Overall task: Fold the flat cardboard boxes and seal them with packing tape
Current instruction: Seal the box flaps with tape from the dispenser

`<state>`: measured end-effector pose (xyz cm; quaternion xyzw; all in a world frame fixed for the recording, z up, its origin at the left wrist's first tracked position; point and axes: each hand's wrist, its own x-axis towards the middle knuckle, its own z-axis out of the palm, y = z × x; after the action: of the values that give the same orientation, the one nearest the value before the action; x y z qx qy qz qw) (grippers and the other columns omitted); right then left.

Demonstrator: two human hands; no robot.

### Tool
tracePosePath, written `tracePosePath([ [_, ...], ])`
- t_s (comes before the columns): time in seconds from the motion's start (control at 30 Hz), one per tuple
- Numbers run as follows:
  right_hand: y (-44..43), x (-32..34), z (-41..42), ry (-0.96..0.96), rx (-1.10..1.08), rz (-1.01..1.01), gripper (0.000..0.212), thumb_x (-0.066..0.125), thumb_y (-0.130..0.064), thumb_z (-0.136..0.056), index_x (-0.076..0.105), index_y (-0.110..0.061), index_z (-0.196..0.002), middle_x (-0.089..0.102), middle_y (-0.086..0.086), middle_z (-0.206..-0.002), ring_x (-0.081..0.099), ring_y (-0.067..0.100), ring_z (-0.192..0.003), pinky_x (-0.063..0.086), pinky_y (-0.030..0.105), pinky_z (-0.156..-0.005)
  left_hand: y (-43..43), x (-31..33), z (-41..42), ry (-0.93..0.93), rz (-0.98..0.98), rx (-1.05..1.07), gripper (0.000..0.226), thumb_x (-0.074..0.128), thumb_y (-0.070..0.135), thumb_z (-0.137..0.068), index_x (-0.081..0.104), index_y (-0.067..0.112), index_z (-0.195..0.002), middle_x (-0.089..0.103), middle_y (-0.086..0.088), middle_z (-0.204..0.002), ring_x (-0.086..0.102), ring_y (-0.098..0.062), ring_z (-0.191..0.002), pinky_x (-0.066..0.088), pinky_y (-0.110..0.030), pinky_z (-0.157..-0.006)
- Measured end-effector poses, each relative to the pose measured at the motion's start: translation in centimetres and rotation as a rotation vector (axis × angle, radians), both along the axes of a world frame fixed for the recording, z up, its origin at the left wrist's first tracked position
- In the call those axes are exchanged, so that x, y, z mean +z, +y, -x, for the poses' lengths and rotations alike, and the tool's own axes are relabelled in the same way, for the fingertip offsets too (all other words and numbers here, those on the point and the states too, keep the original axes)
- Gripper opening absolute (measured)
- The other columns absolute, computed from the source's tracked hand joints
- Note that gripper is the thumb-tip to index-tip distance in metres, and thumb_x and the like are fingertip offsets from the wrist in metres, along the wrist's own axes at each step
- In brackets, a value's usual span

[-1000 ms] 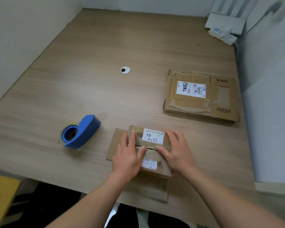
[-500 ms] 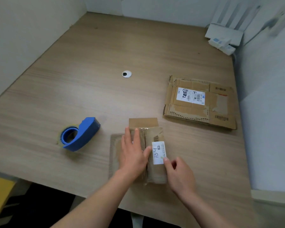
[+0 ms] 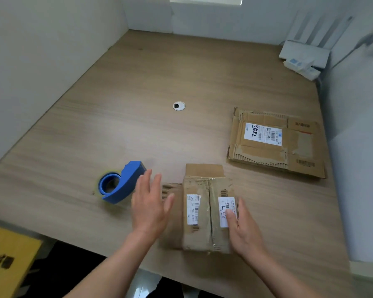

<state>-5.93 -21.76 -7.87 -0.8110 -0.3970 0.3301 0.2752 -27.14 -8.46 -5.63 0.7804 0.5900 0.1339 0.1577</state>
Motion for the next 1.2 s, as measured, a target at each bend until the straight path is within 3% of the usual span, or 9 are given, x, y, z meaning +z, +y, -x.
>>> tracePosePath([
  [0.07,0.3,0.2,-0.7,-0.07,-0.05,0.033,0.063,0.042,-0.042,-0.103,0.024,-0.015,-0.157,0.035,0.002,-0.159,0.033,0.022,-0.146,0.027,0.033,-0.116,2.0,0.0,3.6,0.08,-0.044,0.134,0.078,0.08,0.037,-0.079,0.046,0.008,-0.143,0.038,-0.017,-0.151,0.036,-0.037,-0.139,0.042,-0.056,-0.101],
  [0.17,1.8,2.0,-0.6,-0.203,-0.023,-0.101,0.074,0.043,-0.054,-0.097,0.024,-0.014,-0.157,0.028,0.007,-0.163,0.024,0.02,-0.15,0.019,0.035,-0.12,4.9,-0.3,7.2,0.226,0.124,0.222,0.082,0.077,0.044,-0.08,0.04,0.01,-0.145,0.04,-0.011,-0.148,0.036,-0.032,-0.136,0.041,-0.051,-0.102],
  [0.37,0.4,2.1,0.2,-0.566,0.747,-0.188,0.111,0.057,-0.083,-0.072,0.012,-0.032,-0.16,0.003,0.001,-0.169,0.004,0.022,-0.155,0.021,0.051,-0.121,8.4,-1.4,9.0,0.373,0.302,0.175,0.045,0.059,0.047,-0.092,0.048,0.021,-0.127,0.058,-0.003,-0.124,0.055,-0.027,-0.117,0.045,-0.044,-0.09],
  [0.63,-0.5,-0.1,1.2,-0.81,0.919,-0.051,0.112,0.058,-0.075,-0.073,0.016,-0.019,-0.16,0.025,0.016,-0.163,0.018,0.033,-0.151,0.015,0.053,-0.115,8.8,-2.1,9.6,0.446,0.26,0.119,0.027,0.046,0.039,-0.099,0.04,0.021,-0.118,0.067,-0.004,-0.104,0.062,-0.027,-0.101,0.041,-0.046,-0.097],
  [0.73,-0.7,0.3,1.7,-0.766,0.888,0.019,0.117,0.065,-0.071,-0.063,0.023,-0.02,-0.159,0.023,0.013,-0.164,0.019,0.031,-0.151,0.017,0.052,-0.114,8.9,-2.7,9.8,0.352,0.297,0.129,0.027,0.05,0.036,-0.097,0.04,0.021,-0.117,0.066,-0.006,-0.105,0.062,-0.031,-0.102,0.041,-0.05,-0.099],
  [0.83,-0.2,1.2,2.8,-0.647,0.812,0.131,0.117,0.066,-0.073,-0.054,0.028,-0.028,-0.155,0.015,0.002,-0.166,0.013,0.023,-0.152,0.013,0.049,-0.116,9.2,-2.6,10.1,0.209,0.27,0.104,0.022,0.054,0.034,-0.096,0.041,0.018,-0.105,0.066,-0.009,-0.107,0.062,-0.035,-0.098,0.043,-0.041,-0.078],
  [0.97,0.8,4.3,2.9,-0.356,0.585,0.027,0.094,0.043,-0.089,-0.074,0.03,-0.04,-0.153,0.005,-0.017,-0.163,-0.001,0.001,-0.151,0.006,0.039,-0.125,10.0,-0.1,9.9,0.055,0.097,-0.09,0.023,0.063,0.031,-0.089,0.053,0.015,-0.103,0.069,-0.01,-0.099,0.063,-0.038,-0.089,0.045,-0.038,-0.064],
  [1.1,5.0,8.1,2.3,-0.13,0.005,-0.235,0.052,0.06,-0.046,-0.091,0.056,-0.028,-0.139,0.053,-0.013,-0.141,0.049,-0.007,-0.125,0.042,0.034,-0.112,10.6,4.4,8.1,-0.168,-0.048,-0.415,0.033,0.058,0.042,-0.071,0.063,0.024,-0.099,0.065,0.001,-0.078,0.06,-0.029,-0.069,0.044,-0.031,-0.057],
  [1.2,8.1,10.5,1.8,0.204,-0.071,-0.252,0.049,0.065,-0.011,-0.093,0.055,-0.026,-0.139,0.063,-0.01,-0.128,0.06,-0.001,-0.113,0.051,0.035,-0.104,10.7,7.8,6.2,-0.216,-0.097,-0.65,0.023,0.059,0.039,-0.068,0.057,0.025,-0.085,0.054,0.007,-0.071,0.052,-0.021,-0.064,0.044,-0.031,-0.054],
])
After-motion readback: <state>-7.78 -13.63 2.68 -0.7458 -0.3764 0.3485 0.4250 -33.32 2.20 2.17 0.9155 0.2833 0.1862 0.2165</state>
